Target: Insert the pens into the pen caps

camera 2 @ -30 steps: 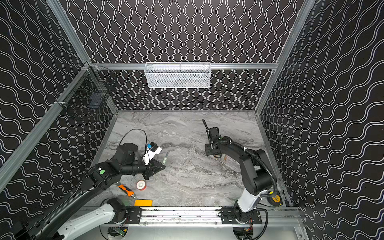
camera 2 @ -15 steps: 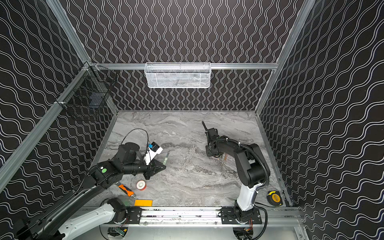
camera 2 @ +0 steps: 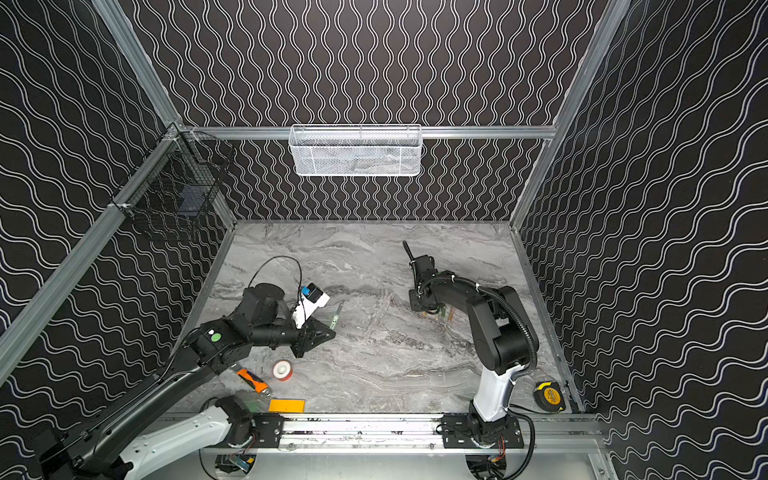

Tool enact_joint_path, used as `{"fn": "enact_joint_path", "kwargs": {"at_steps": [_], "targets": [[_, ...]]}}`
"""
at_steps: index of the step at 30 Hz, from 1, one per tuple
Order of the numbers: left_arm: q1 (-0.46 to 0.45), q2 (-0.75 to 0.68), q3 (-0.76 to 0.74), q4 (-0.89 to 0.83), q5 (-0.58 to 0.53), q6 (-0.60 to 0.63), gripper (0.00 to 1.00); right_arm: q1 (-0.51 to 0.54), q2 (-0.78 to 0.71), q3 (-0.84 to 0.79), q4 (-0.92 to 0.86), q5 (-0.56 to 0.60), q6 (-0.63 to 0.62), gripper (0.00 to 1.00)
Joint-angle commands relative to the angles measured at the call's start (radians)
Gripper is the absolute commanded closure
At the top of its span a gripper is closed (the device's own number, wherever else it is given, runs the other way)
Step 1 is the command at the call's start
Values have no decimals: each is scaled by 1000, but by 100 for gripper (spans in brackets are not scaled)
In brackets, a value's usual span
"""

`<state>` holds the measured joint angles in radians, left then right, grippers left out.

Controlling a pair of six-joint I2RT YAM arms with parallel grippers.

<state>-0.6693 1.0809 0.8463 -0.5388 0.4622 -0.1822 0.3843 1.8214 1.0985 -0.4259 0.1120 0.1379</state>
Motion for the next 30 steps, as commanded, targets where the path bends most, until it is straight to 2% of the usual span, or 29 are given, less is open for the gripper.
{"fn": "enact_joint_path", "kwargs": {"at_steps": [1,9,16,25,30], "targets": [[2,18,-4,78,41,-33,100,1,-30,-2,-19,-43,-4,83],[-33,56,-38,190,77,-118,100,2,-118,-22,20,-161,-2,86],[-128,128,-94,389,83,-219,100,18,-321,-134,209,-450,7,85],[-168,220,-160,616,122,-279,100,71,-508,-160,333,-614,110,84],[-179,242,-204,762,145,-305,100,110,-594,-192,448,-647,190,84]]}}
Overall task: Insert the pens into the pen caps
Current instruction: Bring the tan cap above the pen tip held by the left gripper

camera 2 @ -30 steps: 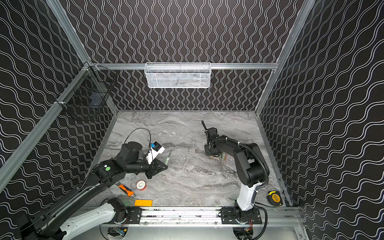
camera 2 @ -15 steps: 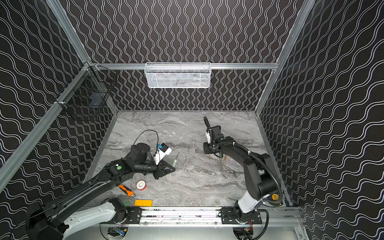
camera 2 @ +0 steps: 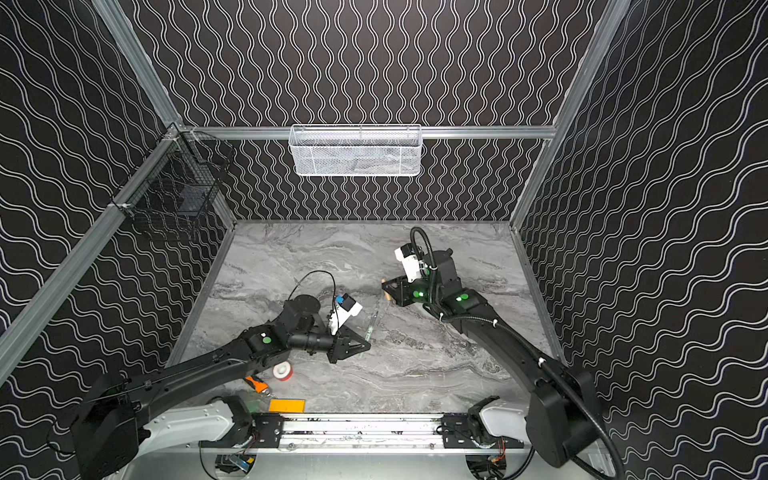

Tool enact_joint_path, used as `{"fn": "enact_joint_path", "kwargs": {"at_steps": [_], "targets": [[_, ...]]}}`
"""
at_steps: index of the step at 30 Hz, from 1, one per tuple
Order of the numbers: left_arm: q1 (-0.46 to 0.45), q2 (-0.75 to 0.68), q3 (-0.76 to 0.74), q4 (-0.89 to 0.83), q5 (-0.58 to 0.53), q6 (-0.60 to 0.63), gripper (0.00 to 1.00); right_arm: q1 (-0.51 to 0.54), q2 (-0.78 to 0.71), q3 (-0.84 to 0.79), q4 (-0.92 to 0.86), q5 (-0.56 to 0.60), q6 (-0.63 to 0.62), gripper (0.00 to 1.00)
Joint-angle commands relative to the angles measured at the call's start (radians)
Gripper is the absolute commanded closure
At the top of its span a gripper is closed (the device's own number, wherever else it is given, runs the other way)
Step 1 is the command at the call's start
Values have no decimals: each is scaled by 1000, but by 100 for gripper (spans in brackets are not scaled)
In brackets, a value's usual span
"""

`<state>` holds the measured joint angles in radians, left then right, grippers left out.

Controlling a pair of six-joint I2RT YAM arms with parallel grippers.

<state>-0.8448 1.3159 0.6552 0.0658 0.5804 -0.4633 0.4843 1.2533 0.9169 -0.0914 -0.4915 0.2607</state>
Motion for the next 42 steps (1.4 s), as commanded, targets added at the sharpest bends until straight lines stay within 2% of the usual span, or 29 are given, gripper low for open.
{"fn": "enact_joint_path", "kwargs": {"at_steps": [1,8,15,32,42], "targets": [[-4,6,-22,181,30,-24,100,20,-39,-16,135,-44,80,84],[-3,-35,-30,166,15,13,100,78,-107,-69,292,-39,145,84],[1,-87,-38,145,-30,22,100,92,-158,-87,330,-24,163,84],[14,-131,-55,200,7,20,100,109,-193,-140,473,-81,238,84],[17,-129,-58,212,8,20,100,149,-193,-126,479,-85,240,84]]}}
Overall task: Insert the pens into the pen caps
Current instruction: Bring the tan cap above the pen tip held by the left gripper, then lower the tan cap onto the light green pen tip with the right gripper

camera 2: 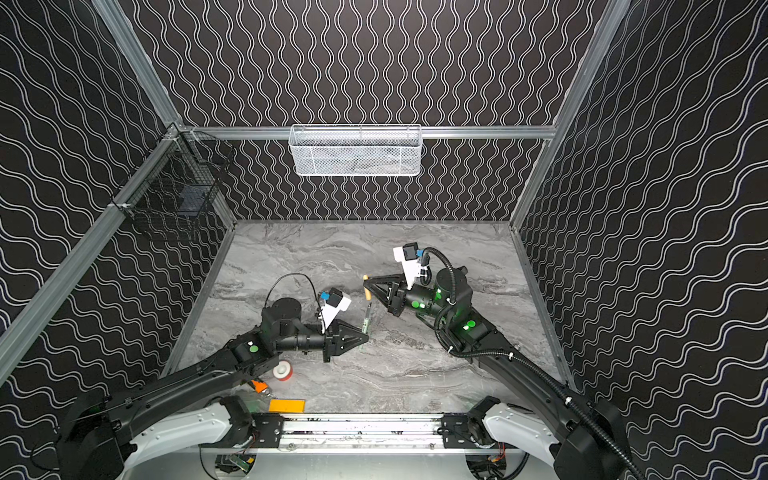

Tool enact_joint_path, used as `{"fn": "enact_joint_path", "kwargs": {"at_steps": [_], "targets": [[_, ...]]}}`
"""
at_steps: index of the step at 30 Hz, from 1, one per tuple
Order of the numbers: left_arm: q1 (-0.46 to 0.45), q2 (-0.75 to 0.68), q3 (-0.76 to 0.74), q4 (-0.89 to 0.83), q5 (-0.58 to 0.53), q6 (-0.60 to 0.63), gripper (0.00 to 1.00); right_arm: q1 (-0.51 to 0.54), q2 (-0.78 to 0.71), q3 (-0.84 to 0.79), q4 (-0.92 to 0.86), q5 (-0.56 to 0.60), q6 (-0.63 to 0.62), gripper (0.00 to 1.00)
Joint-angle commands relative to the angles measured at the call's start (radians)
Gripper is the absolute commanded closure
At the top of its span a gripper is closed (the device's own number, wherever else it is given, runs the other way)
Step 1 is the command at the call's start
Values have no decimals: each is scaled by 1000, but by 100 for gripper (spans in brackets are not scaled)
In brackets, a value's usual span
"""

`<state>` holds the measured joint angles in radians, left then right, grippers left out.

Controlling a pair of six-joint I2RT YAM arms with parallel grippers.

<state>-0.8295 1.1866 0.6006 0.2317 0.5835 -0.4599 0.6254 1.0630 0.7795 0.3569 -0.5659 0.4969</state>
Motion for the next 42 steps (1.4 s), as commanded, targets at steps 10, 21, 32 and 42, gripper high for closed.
{"fn": "enact_joint_path", "kwargs": {"at_steps": [10,21,32,42], "targets": [[10,-22,-9,35,-8,23,100,24,-15,-2,36,0,5,84],[15,-19,-10,27,-10,29,100,33,-28,0,40,11,-3,84],[19,-42,-11,21,-22,30,100,39,-20,-4,50,2,2,84],[29,-55,-16,29,-19,29,100,51,-25,-10,51,21,1,84]]}}
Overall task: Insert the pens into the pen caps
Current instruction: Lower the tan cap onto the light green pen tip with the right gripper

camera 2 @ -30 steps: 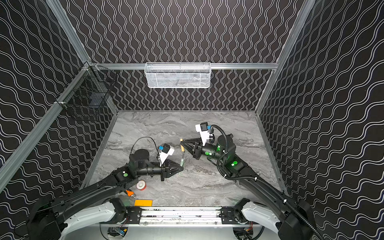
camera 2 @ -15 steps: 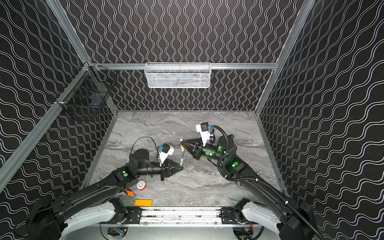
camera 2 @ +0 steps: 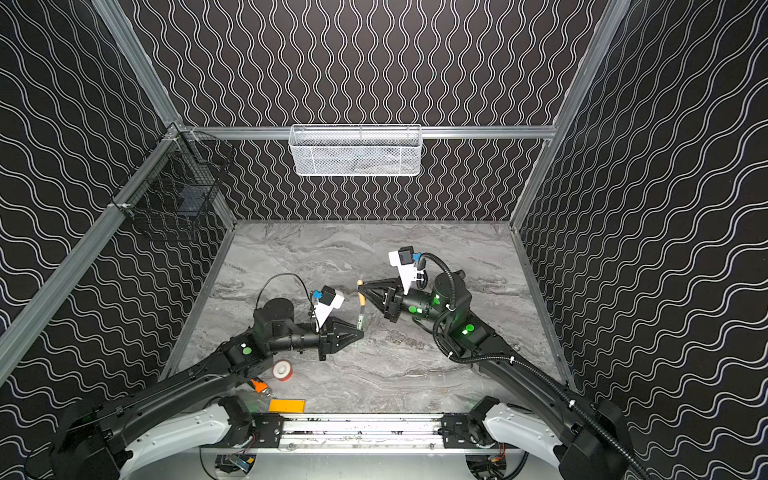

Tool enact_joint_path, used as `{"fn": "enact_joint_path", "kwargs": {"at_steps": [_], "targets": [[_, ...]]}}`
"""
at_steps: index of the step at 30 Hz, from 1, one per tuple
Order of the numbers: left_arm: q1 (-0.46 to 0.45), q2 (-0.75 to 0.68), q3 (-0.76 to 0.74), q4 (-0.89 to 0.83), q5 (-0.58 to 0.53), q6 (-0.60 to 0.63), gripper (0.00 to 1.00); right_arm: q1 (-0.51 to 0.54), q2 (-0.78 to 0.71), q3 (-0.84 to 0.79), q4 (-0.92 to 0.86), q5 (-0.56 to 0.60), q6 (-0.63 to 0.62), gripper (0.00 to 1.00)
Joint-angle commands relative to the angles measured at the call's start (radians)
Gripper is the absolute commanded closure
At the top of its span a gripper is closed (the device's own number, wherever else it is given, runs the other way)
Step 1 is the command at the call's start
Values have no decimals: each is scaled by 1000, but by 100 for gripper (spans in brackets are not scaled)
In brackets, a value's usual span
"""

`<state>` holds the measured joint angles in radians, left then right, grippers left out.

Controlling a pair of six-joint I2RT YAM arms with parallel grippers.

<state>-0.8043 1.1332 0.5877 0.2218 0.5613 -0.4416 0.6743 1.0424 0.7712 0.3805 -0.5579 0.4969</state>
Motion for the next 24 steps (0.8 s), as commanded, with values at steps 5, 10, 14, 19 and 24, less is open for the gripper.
{"fn": "enact_joint_path", "kwargs": {"at_steps": [5,10,14,19,24], "targets": [[5,-1,-5,42,10,7,100,2,-7,14,16,28,-17,84],[5,-4,-9,42,13,9,100,2,-2,36,7,46,-34,84],[4,-7,-9,42,15,9,100,2,3,37,15,59,-38,84],[3,-17,-9,37,7,12,100,2,9,42,3,52,-43,84],[5,-21,-8,33,-2,17,100,2,6,33,11,33,-34,84]]}}
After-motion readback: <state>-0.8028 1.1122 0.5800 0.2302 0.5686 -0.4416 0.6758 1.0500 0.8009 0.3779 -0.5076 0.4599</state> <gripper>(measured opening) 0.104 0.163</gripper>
